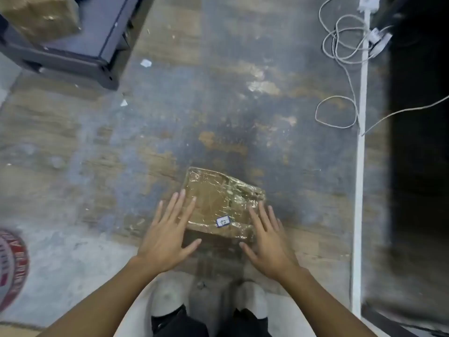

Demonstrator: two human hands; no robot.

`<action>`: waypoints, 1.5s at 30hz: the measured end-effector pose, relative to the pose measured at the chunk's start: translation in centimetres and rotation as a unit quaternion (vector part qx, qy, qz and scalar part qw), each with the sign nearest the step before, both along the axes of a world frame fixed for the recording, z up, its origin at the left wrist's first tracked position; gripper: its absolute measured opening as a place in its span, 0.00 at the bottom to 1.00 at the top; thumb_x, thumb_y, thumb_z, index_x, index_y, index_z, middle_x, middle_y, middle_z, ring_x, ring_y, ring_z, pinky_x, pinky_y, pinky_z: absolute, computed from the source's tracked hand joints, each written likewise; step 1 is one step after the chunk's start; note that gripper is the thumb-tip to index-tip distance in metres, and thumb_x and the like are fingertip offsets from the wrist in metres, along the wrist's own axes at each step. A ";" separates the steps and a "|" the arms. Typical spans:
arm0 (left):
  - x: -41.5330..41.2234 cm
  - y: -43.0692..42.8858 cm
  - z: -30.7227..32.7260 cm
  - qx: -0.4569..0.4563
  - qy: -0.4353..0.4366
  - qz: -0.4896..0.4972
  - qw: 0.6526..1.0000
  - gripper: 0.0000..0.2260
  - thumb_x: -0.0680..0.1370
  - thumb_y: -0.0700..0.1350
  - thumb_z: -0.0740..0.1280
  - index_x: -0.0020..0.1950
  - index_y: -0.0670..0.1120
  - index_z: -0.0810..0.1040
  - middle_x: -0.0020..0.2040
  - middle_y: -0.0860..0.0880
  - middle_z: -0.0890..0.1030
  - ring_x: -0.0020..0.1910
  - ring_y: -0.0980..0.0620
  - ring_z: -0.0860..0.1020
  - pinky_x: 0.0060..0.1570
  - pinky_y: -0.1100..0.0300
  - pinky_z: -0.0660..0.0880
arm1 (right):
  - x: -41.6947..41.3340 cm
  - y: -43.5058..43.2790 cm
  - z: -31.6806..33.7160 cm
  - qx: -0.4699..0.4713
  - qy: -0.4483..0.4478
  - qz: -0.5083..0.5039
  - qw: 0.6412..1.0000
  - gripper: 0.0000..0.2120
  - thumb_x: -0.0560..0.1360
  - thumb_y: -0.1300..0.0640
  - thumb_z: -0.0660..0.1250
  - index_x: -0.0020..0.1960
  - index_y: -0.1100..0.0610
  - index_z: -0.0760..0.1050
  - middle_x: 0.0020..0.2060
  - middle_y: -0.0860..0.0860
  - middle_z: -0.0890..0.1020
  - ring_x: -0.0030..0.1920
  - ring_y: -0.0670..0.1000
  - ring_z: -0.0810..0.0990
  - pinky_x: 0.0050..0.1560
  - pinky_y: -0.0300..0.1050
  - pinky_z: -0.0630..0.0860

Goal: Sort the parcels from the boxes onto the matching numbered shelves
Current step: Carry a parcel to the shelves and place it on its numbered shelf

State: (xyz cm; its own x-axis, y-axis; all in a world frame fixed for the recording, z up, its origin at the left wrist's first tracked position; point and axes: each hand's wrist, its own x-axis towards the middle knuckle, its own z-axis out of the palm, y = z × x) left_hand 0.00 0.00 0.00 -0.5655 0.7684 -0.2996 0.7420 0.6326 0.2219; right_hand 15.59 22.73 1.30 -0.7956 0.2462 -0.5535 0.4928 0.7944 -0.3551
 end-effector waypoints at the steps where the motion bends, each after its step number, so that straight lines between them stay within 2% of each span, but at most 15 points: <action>1: -0.3 -0.1 -1.6 -0.007 -0.006 0.003 1.000 0.44 0.76 0.71 0.56 0.81 0.52 0.37 0.81 0.44 0.37 0.80 0.45 0.39 0.78 0.43 0.45 | 0.2 -0.1 -1.7 0.009 0.013 -0.002 1.000 0.44 0.80 0.39 0.59 0.80 0.47 0.30 0.76 0.51 0.27 0.77 0.55 0.27 0.80 0.56 0.41; 4: -1.1 0.0 -5.8 -0.016 -0.014 -0.001 1.000 0.52 0.70 0.70 0.68 0.81 0.55 0.38 0.81 0.44 0.35 0.80 0.43 0.38 0.77 0.40 0.50 | 0.2 -0.4 -6.5 0.026 0.020 -0.016 0.999 0.50 0.77 0.36 0.65 0.78 0.42 0.27 0.75 0.51 0.23 0.76 0.59 0.26 0.77 0.54 0.39; 8: -1.8 0.6 -9.2 -0.007 0.017 -0.036 0.999 0.58 0.64 0.66 0.78 0.82 0.53 0.45 0.82 0.41 0.41 0.80 0.37 0.44 0.75 0.40 0.51 | 0.0 -0.4 -10.1 0.056 0.068 -0.001 0.996 0.58 0.70 0.37 0.74 0.79 0.42 0.32 0.77 0.55 0.26 0.77 0.64 0.30 0.77 0.56 0.44; 12: -3.2 1.4 -11.0 0.020 0.023 -0.052 0.998 0.63 0.56 0.57 0.84 0.82 0.50 0.51 0.82 0.41 0.47 0.79 0.32 0.46 0.72 0.38 0.57 | -0.9 -0.8 -11.6 0.055 0.093 -0.048 0.993 0.67 0.60 0.47 0.83 0.81 0.42 0.37 0.80 0.56 0.34 0.79 0.67 0.42 0.72 0.59 0.64; 14: -3.7 1.2 -11.5 0.029 0.008 -0.050 0.998 0.65 0.55 0.50 0.86 0.82 0.51 0.49 0.82 0.42 0.46 0.79 0.33 0.46 0.68 0.40 0.67 | -1.1 -1.1 -11.9 0.038 0.102 -0.067 0.992 0.66 0.63 0.53 0.83 0.80 0.40 0.34 0.79 0.54 0.31 0.79 0.65 0.39 0.66 0.54 0.72; 16: -3.9 1.1 -11.6 0.030 -0.003 -0.047 0.998 0.66 0.54 0.42 0.85 0.83 0.50 0.48 0.82 0.43 0.46 0.79 0.34 0.45 0.55 0.47 0.80 | -1.3 -1.2 -11.8 0.008 0.090 -0.074 0.993 0.63 0.68 0.61 0.78 0.79 0.39 0.31 0.76 0.50 0.25 0.78 0.62 0.32 0.65 0.50 0.72; 18: -4.1 1.3 -11.6 0.030 0.004 -0.055 0.998 0.65 0.54 0.35 0.83 0.82 0.47 0.49 0.82 0.41 0.46 0.79 0.32 0.46 0.43 0.54 0.83 | -1.5 -1.0 -11.4 0.001 0.092 -0.073 0.993 0.60 0.69 0.64 0.75 0.79 0.42 0.32 0.74 0.48 0.22 0.77 0.59 0.28 0.66 0.48 0.71; 20: -4.2 1.5 -11.3 0.032 0.017 -0.067 0.997 0.63 0.54 0.34 0.83 0.82 0.45 0.50 0.82 0.39 0.47 0.78 0.30 0.47 0.42 0.54 0.83 | -1.9 -0.6 -10.9 0.008 0.086 -0.064 0.994 0.58 0.70 0.66 0.73 0.78 0.43 0.32 0.74 0.48 0.21 0.77 0.60 0.27 0.64 0.49 0.73; 24: -4.6 2.3 -8.4 0.018 0.032 -0.083 0.996 0.59 0.56 0.40 0.84 0.80 0.40 0.56 0.80 0.34 0.52 0.76 0.26 0.52 0.46 0.50 0.83 | -2.6 1.2 -8.2 0.014 0.080 -0.039 0.996 0.54 0.72 0.71 0.67 0.79 0.42 0.32 0.74 0.46 0.22 0.77 0.60 0.28 0.61 0.51 0.76; 29: -5.0 2.7 -1.0 0.034 0.025 -0.078 0.996 0.57 0.61 0.41 0.83 0.81 0.41 0.50 0.81 0.36 0.47 0.77 0.28 0.47 0.48 0.44 0.82 | -3.9 2.6 -0.2 0.027 0.070 -0.010 0.997 0.52 0.75 0.71 0.64 0.78 0.41 0.29 0.73 0.44 0.21 0.76 0.61 0.26 0.65 0.51 0.72; 32: -6.1 2.9 5.4 0.041 0.043 -0.072 0.996 0.58 0.62 0.38 0.82 0.81 0.41 0.47 0.81 0.37 0.45 0.78 0.28 0.46 0.41 0.49 0.83 | -5.2 3.0 6.4 0.046 0.072 0.004 0.996 0.52 0.77 0.69 0.65 0.77 0.42 0.28 0.72 0.42 0.20 0.75 0.63 0.26 0.68 0.51 0.70; 36: -8.7 3.5 16.1 0.049 0.079 -0.061 0.994 0.57 0.59 0.38 0.84 0.80 0.38 0.54 0.80 0.34 0.53 0.76 0.26 0.53 0.35 0.55 0.82 | -8.0 3.6 17.2 0.074 0.087 0.012 0.993 0.49 0.78 0.68 0.63 0.78 0.44 0.29 0.72 0.42 0.20 0.75 0.63 0.25 0.69 0.50 0.68; 40: -12.7 4.2 27.4 0.049 0.121 -0.057 0.990 0.62 0.61 0.36 0.83 0.82 0.43 0.43 0.82 0.40 0.44 0.78 0.29 0.50 0.40 0.50 0.83 | -11.6 4.5 29.5 0.107 0.102 0.023 0.989 0.47 0.79 0.65 0.64 0.79 0.47 0.30 0.77 0.47 0.27 0.76 0.65 0.28 0.73 0.50 0.62; 42: -14.7 4.7 33.7 0.061 0.143 -0.062 0.986 0.61 0.60 0.35 0.83 0.81 0.43 0.44 0.81 0.39 0.45 0.77 0.29 0.52 0.41 0.48 0.83 | -13.3 5.1 35.6 0.127 0.111 0.029 0.985 0.46 0.80 0.65 0.63 0.79 0.49 0.30 0.79 0.48 0.31 0.77 0.67 0.31 0.73 0.51 0.63; 45: -17.0 5.8 43.9 0.062 0.188 -0.068 0.978 0.57 0.58 0.34 0.83 0.79 0.40 0.53 0.79 0.36 0.55 0.75 0.27 0.58 0.43 0.45 0.83 | -15.6 5.7 45.1 0.135 0.136 0.020 0.981 0.43 0.81 0.62 0.62 0.80 0.49 0.33 0.80 0.47 0.34 0.78 0.67 0.34 0.74 0.54 0.62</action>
